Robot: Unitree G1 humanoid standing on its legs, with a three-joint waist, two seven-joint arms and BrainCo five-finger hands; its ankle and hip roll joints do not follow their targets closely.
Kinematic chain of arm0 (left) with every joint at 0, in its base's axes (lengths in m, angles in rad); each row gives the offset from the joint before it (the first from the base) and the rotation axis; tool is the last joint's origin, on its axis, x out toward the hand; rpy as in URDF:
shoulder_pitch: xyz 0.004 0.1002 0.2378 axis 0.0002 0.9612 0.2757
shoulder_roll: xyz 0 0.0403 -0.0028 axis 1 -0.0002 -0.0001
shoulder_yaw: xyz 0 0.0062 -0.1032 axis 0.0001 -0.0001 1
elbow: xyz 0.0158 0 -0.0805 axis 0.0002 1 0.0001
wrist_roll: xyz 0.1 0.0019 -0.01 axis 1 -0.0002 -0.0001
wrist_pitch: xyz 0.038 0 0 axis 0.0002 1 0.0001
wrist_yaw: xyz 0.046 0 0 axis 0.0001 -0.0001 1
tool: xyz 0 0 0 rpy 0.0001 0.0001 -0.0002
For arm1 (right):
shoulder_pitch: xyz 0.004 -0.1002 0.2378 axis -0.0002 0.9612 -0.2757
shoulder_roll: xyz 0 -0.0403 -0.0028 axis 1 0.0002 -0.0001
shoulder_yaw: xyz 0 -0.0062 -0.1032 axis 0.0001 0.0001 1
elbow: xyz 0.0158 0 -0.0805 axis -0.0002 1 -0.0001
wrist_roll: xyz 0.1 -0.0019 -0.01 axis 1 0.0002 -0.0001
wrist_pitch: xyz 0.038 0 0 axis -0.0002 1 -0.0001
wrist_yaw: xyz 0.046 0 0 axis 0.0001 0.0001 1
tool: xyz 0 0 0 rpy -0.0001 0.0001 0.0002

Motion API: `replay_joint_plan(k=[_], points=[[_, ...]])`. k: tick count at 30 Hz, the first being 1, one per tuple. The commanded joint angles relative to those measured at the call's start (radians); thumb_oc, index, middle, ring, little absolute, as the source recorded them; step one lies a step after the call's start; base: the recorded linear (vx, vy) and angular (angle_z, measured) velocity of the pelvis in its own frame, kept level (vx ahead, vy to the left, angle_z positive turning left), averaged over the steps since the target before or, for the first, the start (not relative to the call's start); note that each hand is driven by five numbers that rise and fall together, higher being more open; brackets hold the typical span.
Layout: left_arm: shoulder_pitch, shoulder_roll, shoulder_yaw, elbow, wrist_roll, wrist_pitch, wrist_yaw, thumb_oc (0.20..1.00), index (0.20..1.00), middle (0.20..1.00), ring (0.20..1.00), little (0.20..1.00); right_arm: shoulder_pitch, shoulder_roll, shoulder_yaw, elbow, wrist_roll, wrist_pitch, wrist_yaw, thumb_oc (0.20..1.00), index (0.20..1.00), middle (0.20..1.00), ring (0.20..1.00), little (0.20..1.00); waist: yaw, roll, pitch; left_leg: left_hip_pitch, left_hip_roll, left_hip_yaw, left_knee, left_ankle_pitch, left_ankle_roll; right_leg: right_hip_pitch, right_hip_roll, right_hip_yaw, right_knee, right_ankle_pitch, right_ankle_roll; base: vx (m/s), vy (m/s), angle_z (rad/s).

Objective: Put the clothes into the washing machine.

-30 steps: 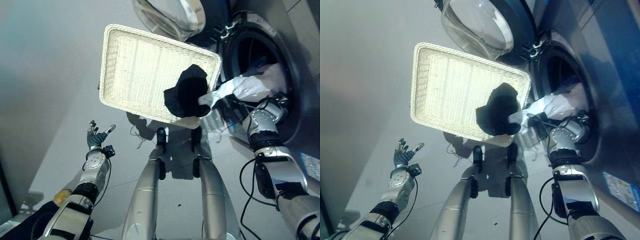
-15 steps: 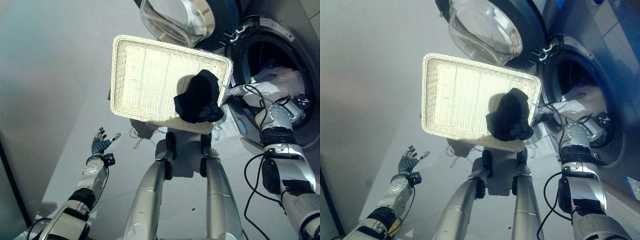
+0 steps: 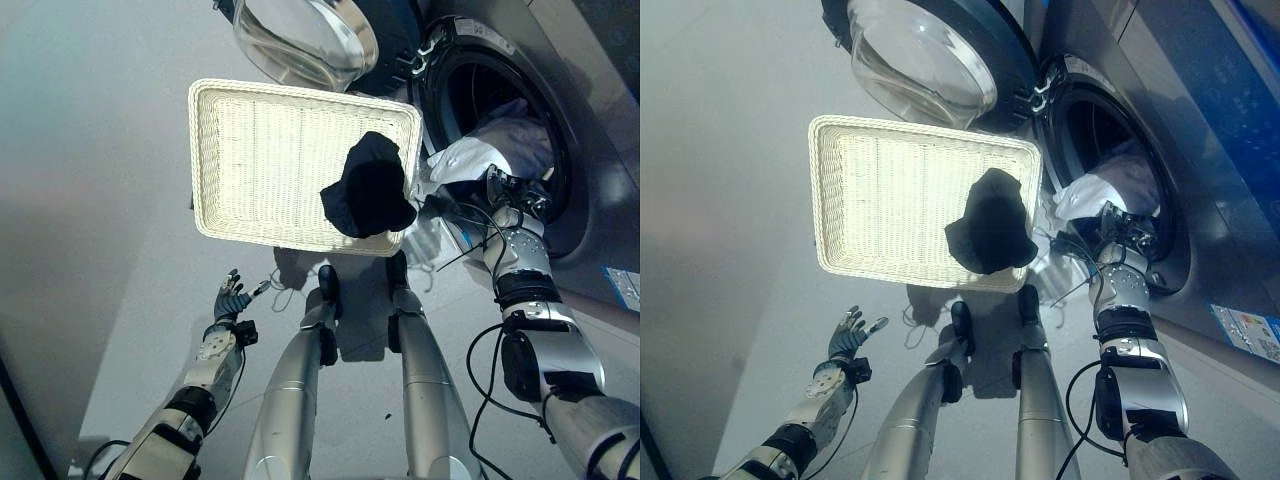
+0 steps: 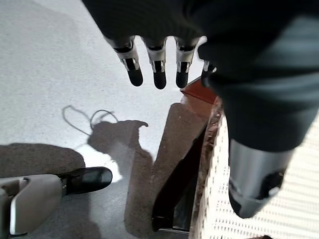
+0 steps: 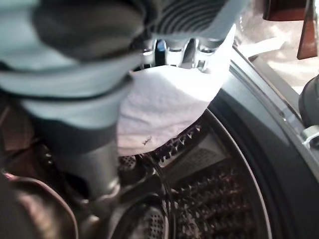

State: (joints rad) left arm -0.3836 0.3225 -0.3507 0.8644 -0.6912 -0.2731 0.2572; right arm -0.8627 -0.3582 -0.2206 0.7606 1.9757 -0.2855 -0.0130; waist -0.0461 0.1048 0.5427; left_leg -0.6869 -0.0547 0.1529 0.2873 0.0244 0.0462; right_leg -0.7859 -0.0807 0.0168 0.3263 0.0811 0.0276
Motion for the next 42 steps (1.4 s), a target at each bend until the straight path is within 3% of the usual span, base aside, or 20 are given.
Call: replay_joint_plan(k=[1,3,4,5,8,9,11,16,19,21,30,39,41,42], points=[[0.022,-0.034,0.017,0.031,-0.025,-0.037,0.015,1.000,1.000,1.000,1.000,1.000,0.019,-0.106,0.012,-0.009,-0.003,-0.016,0.093,1.000,1.000,1.000,1.000,1.000,0.002,0.113,-0.023,0.021,-0.009,-0.054,-0.072,0.029,-0.095,0.008,0.075,-0.082,0.118,-0.167,-0.004,-0.03,0.057,-0.02],[0.021,-0.041,0.022,0.050,-0.037,-0.041,0.004,1.000,1.000,1.000,1.000,1.000,0.020,-0.099,0.014,-0.006,-0.003,-0.139,0.075,1.000,1.000,1.000,1.000,1.000,0.002,0.106,-0.023,0.009,-0.008,-0.056,-0.072,0.033,-0.094,0.001,0.076,-0.081,0.104,-0.152,-0.002,-0.03,0.062,0.01],[0.019,-0.042,0.022,0.052,-0.037,-0.043,0.004,1.000,1.000,1.000,1.000,1.000,0.021,-0.097,0.013,-0.007,-0.003,-0.151,0.071,1.000,1.000,1.000,1.000,1.000,0.003,0.105,-0.023,0.007,-0.007,-0.056,-0.073,0.034,-0.094,0.000,0.077,-0.081,0.101,-0.150,-0.002,-0.01,0.041,0.04],[0.015,-0.046,0.023,0.063,-0.045,-0.047,-0.004,1.000,1.000,1.000,1.000,1.000,0.028,-0.081,0.007,-0.012,-0.003,-0.209,0.047,1.000,1.000,1.000,1.000,1.000,0.002,0.102,-0.023,0.003,-0.007,-0.056,-0.074,0.035,-0.092,-0.002,0.079,-0.080,0.096,-0.144,-0.002,-0.01,0.024,0.04],[0.011,-0.052,0.023,0.070,-0.048,-0.053,-0.010,1.000,1.000,1.000,1.000,1.000,0.038,-0.057,0.000,-0.014,-0.003,-0.246,0.042,1.000,1.000,1.000,1.000,1.000,0.002,0.101,-0.023,-0.002,-0.007,-0.056,-0.074,0.037,-0.090,-0.006,0.080,-0.079,0.094,-0.141,-0.002,-0.01,0.025,0.02],[0.008,-0.059,0.021,0.075,-0.051,-0.068,-0.014,1.000,1.000,1.000,1.000,1.000,0.059,-0.014,-0.009,-0.040,-0.003,-0.291,0.034,1.000,1.000,1.000,1.000,1.000,0.002,0.100,-0.023,-0.010,-0.009,-0.056,-0.078,0.040,-0.086,-0.013,0.083,-0.076,0.090,-0.136,-0.001,-0.02,0.023,0.04],[0.008,-0.063,0.020,0.075,-0.051,-0.074,-0.014,1.000,1.000,1.000,1.000,1.000,0.072,0.005,-0.008,-0.050,-0.003,-0.303,0.035,1.000,1.000,1.000,1.000,1.000,0.002,0.100,-0.023,-0.012,-0.011,-0.056,-0.082,0.042,-0.085,-0.014,0.085,-0.075,0.085,-0.133,-0.001,-0.03,0.031,0.03],[0.013,-0.084,0.014,0.070,-0.057,-0.089,0.003,1.000,1.000,1.000,1.000,1.000,0.157,0.047,0.077,0.051,-0.007,-0.290,0.130,1.000,1.000,1.000,1.000,1.000,-0.003,0.105,-0.023,-0.019,-0.015,-0.052,-0.091,0.048,-0.084,-0.024,0.084,-0.066,0.081,-0.129,0.001,-0.01,0.054,0.01],[0.016,-0.102,0.013,0.070,-0.066,-0.093,0.007,1.000,1.000,1.000,1.000,1.000,0.199,0.075,0.139,0.107,-0.275,-0.320,0.064,1.000,1.000,1.000,1.000,1.000,-0.009,0.109,-0.023,-0.014,-0.019,-0.049,-0.093,0.041,-0.087,-0.022,0.080,-0.061,0.084,-0.143,0.001,0.00,0.071,-0.02],[0.015,-0.109,0.020,0.072,-0.068,-0.097,0.003,1.000,1.000,1.000,1.000,1.000,0.220,0.080,0.166,0.128,-0.378,-0.330,0.050,1.000,1.000,1.000,1.000,1.000,-0.009,0.112,-0.023,-0.028,-0.016,-0.046,-0.096,0.053,-0.088,-0.034,0.081,-0.059,0.073,-0.128,-0.001,-0.01,0.062,-0.03],[0.021,-0.134,0.025,0.090,-0.073,-0.115,-0.004,1.000,1.000,1.000,1.000,1.000,0.281,0.102,0.207,0.209,-0.412,-0.243,0.119,1.000,1.000,1.000,1.000,1.000,-0.012,0.108,-0.023,-0.033,-0.016,-0.048,-0.104,0.061,-0.090,-0.034,0.082,-0.052,0.057,-0.122,-0.002,0.00,0.028,-0.06],[0.008,-0.147,0.019,0.093,-0.077,-0.119,0.006,1.000,1.000,1.000,1.000,1.000,0.274,0.093,0.260,0.276,-0.684,-0.247,-0.034,1.000,1.000,1.000,1.000,1.000,-0.011,0.108,-0.023,-0.055,-0.016,-0.053,-0.072,0.049,-0.093,-0.055,0.076,-0.053,0.074,-0.131,-0.002,0.00,0.000,0.00],[0.003,-0.148,0.018,0.094,-0.076,-0.123,0.006,1.000,1.000,1.000,1.000,1.000,0.262,0.083,0.267,0.298,-0.743,-0.214,-0.058,1.000,1.000,1.000,1.000,1.000,-0.007,0.110,-0.023,-0.072,-0.016,-0.057,-0.059,0.046,-0.092,-0.071,0.075,-0.052,0.082,-0.133,-0.003,0.01,-0.016,0.00],[-0.003,-0.146,0.015,0.089,-0.077,-0.125,0.009,1.000,1.000,1.000,1.000,1.000,0.245,0.070,0.278,0.328,-0.822,-0.143,-0.079,1.000,1.000,1.000,1.000,1.000,-0.001,0.113,-0.023,-0.094,-0.015,-0.061,-0.042,0.043,-0.091,-0.094,0.074,-0.055,0.098,-0.138,-0.004,0.01,-0.031,0.00]])
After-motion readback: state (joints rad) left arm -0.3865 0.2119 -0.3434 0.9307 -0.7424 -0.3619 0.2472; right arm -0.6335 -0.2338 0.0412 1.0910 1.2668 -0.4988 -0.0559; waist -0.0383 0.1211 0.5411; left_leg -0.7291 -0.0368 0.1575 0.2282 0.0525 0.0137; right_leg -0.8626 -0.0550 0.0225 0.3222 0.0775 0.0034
